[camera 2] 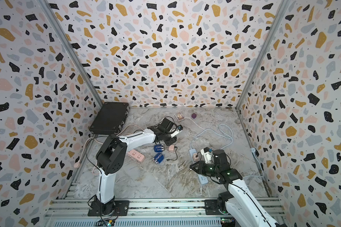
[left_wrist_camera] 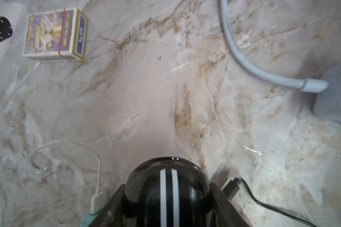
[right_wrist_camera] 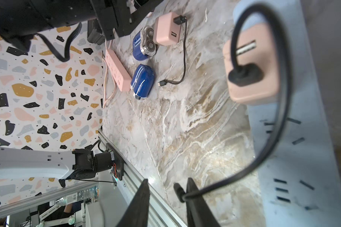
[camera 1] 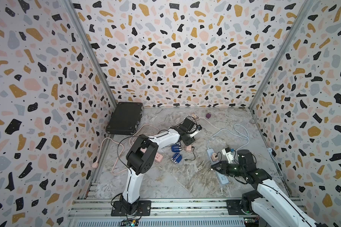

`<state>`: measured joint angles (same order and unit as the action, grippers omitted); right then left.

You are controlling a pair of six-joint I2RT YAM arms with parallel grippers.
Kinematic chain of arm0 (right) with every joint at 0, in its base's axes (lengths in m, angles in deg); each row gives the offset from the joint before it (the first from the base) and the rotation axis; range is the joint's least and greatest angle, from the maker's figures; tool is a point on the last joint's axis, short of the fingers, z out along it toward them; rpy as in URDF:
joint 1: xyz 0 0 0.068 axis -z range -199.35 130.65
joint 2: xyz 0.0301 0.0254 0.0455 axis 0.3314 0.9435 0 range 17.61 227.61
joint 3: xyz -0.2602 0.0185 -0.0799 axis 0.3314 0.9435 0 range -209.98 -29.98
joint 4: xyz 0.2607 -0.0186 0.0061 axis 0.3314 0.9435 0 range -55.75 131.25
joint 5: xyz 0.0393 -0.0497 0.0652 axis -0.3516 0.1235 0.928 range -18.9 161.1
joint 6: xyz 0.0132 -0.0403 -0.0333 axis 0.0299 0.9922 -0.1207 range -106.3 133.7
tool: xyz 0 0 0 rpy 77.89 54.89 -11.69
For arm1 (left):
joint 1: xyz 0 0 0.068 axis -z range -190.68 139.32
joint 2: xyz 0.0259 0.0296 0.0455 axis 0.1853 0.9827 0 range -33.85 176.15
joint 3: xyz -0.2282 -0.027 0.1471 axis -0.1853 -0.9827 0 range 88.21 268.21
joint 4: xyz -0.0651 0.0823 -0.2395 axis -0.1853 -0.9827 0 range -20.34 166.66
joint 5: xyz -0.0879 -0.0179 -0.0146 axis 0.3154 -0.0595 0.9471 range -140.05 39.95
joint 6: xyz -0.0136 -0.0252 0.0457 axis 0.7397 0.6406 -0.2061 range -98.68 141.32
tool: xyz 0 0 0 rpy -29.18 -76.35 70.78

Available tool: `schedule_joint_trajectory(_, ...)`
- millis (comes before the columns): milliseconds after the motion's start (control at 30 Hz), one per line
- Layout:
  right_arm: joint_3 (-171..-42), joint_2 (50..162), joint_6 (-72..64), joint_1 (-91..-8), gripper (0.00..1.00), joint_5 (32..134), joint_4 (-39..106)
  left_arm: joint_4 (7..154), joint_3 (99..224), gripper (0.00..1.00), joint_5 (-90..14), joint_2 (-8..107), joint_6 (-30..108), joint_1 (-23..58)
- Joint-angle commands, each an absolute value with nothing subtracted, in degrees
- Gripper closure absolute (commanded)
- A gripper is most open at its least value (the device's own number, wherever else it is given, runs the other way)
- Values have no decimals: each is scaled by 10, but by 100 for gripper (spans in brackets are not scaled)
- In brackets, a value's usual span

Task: Unplug the electric shaver
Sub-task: Place the charging cable at the center of the board.

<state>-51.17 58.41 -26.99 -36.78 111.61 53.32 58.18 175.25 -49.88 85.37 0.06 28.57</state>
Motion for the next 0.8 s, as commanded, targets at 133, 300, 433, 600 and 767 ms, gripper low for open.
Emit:
schedule_joint_trajectory(133, -538, 578, -240, -373, 58, 1107, 586, 616, 1774, 57, -504, 873, -2, 272)
schedule_joint_trajectory(300, -562, 577, -211, -373, 54, 1073, 643, 635, 1767, 54, -518, 888, -4, 270)
schedule_joint_trajectory(433, -582, 580, -180, -373, 49, 1035, 699, 648, 1772, 51, -528, 903, -4, 266)
schedule_joint_trajectory(600, -596, 576, -182, -373, 46, 1017, 717, 658, 1777, 46, -529, 912, 0, 261)
schedule_joint_trajectory(767, -625, 584, -187, -374, 44, 1012, 712, 687, 1768, 30, -530, 901, 13, 257)
